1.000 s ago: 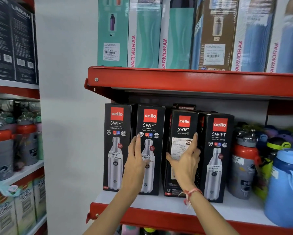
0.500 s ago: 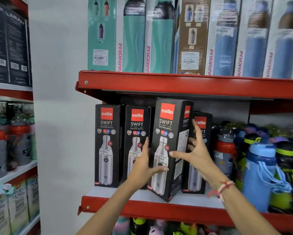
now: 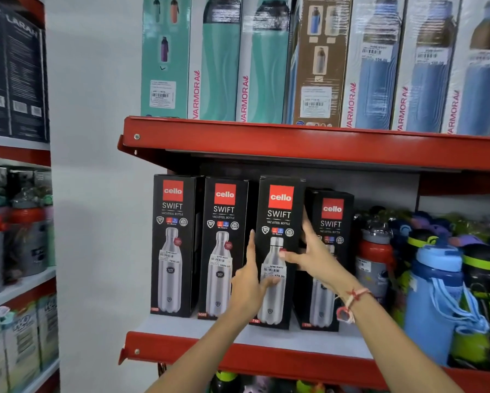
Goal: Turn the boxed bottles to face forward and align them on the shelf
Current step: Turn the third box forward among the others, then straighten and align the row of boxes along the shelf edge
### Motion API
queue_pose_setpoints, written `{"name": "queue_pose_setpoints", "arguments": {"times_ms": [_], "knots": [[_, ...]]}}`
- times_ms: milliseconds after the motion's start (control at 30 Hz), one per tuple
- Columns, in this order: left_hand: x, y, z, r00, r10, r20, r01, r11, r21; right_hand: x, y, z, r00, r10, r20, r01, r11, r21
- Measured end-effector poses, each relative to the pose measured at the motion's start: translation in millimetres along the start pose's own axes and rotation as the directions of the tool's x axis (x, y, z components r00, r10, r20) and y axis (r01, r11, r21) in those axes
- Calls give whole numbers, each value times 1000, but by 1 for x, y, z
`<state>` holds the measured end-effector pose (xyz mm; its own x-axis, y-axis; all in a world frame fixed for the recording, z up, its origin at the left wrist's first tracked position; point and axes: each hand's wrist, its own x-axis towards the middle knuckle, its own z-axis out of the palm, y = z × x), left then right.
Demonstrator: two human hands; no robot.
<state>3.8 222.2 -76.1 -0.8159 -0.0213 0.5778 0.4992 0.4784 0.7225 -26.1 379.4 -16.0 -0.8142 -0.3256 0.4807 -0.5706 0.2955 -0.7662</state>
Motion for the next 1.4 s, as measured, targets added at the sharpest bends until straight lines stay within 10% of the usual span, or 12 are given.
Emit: {"name": "queue_pose_setpoints", "arguments": {"times_ms": [700,933,1133,1400], "knots": [[35,-34,26,993,-120,20,116,982,147,15,33,39,960,-34,-276,-34,971,-237],[15,-19,-6,999,12,39,-22,963,268,6,-6,60,888,-159,-432,-258,605,-754],[-10,-41,-80,928,223,-298,-191,972,135,4,-36,120,934,-217,-284,138,952,-273],[-21,-106,-152,890,-181,-417,158,983,-91,3,-19,229,987,160,-12,-160,987,3]]}}
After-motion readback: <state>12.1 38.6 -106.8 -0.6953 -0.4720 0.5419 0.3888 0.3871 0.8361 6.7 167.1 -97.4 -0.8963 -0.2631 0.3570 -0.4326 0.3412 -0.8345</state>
